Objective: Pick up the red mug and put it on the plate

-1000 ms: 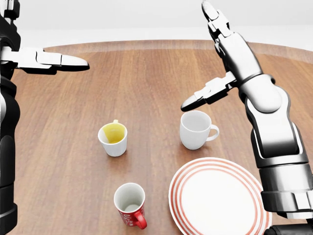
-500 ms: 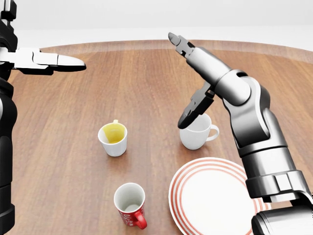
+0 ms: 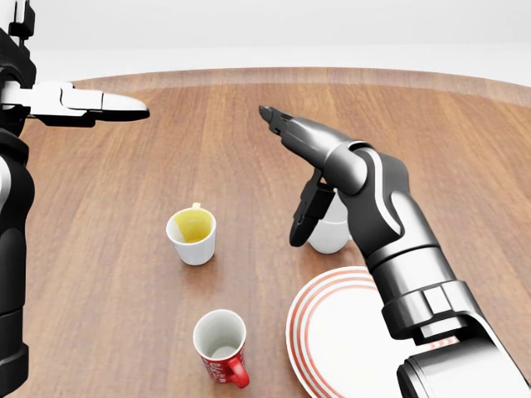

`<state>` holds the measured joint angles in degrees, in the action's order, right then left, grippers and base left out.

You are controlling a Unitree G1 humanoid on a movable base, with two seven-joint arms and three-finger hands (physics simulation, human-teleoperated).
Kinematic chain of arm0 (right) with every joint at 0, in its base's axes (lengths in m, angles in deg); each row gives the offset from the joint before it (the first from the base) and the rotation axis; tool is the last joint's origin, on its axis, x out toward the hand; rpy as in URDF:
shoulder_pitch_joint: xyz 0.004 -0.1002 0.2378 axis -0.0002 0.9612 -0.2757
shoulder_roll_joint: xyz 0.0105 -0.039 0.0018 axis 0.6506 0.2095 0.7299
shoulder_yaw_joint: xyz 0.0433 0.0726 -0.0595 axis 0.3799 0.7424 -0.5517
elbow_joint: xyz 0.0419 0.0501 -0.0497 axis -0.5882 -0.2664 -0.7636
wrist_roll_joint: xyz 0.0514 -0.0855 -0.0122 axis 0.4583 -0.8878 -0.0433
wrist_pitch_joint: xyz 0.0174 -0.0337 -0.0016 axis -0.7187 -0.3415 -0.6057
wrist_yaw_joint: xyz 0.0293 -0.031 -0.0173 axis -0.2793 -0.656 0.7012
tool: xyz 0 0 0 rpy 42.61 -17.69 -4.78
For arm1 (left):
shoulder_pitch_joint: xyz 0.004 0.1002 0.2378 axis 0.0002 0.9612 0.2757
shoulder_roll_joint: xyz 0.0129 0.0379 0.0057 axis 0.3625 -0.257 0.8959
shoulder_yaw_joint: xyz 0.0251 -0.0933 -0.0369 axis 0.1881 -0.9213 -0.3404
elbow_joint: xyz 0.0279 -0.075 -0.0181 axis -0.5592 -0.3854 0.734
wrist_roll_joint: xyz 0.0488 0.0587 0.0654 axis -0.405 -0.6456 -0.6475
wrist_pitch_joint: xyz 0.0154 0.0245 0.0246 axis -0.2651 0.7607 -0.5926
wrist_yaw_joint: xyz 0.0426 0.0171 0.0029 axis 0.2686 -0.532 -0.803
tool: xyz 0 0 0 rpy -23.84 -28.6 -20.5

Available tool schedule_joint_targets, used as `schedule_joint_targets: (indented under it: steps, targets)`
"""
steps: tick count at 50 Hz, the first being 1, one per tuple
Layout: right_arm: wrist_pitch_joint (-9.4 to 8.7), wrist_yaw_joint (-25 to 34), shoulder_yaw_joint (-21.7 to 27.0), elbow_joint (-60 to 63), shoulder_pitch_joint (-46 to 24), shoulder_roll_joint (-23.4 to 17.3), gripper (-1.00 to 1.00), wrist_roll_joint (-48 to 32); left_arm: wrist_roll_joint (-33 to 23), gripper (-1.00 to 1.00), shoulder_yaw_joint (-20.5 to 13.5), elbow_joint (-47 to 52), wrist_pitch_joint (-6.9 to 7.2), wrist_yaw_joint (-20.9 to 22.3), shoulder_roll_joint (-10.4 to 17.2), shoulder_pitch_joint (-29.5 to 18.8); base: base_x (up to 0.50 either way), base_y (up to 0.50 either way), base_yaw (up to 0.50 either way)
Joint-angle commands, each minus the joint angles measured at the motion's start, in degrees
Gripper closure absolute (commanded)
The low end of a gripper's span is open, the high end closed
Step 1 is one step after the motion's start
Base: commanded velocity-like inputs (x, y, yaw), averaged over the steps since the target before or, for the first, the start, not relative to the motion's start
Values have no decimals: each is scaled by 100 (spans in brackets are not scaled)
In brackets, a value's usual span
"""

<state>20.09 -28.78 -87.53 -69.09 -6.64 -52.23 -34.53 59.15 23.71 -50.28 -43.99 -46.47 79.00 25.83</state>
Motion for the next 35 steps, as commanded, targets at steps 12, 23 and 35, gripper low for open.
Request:
schedule_joint_targets:
  steps: [12, 23, 35]
  targets:
    - [0, -243, -245, -806, -120, 594, -100, -596, 75, -100, -23, -64, 0, -14, 0, 104, 0, 0, 0]
    - [0, -232, -336, -822, -53, 789, -100, -750, 106, -100, -39, -135, 0, -29, 22, 88, 0, 0, 0]
    - [0, -344, -475, -1016, 200, 1074, -100, -943, 119, -100, -40, 7, 0, -31, 51, 66, 0, 0, 0]
